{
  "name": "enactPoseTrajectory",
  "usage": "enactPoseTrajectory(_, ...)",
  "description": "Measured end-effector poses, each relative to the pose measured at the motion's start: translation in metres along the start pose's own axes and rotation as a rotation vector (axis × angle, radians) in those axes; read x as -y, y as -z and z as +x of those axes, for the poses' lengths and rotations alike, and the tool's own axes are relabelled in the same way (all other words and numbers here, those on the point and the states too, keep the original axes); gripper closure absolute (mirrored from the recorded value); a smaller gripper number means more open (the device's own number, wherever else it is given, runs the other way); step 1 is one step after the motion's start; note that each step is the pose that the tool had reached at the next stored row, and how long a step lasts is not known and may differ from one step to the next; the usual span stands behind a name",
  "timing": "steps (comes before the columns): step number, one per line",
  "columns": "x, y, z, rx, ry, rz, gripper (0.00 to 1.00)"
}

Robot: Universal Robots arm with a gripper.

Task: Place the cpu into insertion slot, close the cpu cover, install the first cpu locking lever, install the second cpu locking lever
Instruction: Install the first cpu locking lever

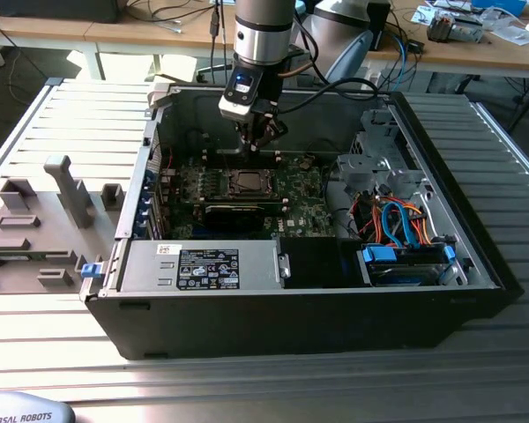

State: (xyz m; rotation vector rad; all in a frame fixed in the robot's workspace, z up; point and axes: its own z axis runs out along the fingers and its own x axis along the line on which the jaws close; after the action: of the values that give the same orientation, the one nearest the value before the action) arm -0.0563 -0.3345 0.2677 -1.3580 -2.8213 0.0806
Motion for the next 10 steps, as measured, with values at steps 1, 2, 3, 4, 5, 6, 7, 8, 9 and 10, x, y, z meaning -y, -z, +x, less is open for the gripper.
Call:
enactPoseTrajectory(1,0.0000,0.0000,0.0000,0.0001,0.002,0.0000,0.89)
enactPoseTrajectory(2,0.0000,0.0000,0.0000,0.0002,0.004,-0.0001,0.89)
enactPoseTrajectory(3,0.0000,0.0000,0.0000,0.0002,0.006,-0.0001,0.89)
enactPoseTrajectory(4,0.0000,0.0000,0.0000,0.0004,0.009,-0.0002,0.89)
enactPoseTrajectory(5,0.0000,0.0000,0.0000,0.0005,0.011,-0.0002,0.89)
enactPoseTrajectory(6,0.0000,0.0000,0.0000,0.0006,0.013,-0.0002,0.89)
enactPoseTrajectory(7,0.0000,0.0000,0.0000,0.0008,0.016,-0.0002,0.89)
enactPoseTrajectory(8,0.0000,0.0000,0.0000,0.0010,0.020,-0.0003,0.89)
enactPoseTrajectory(9,0.0000,0.0000,0.0000,0.0012,0.023,-0.0003,0.89)
enactPoseTrajectory(10,0.0000,0.0000,0.0000,0.0013,0.026,-0.0004,0.89)
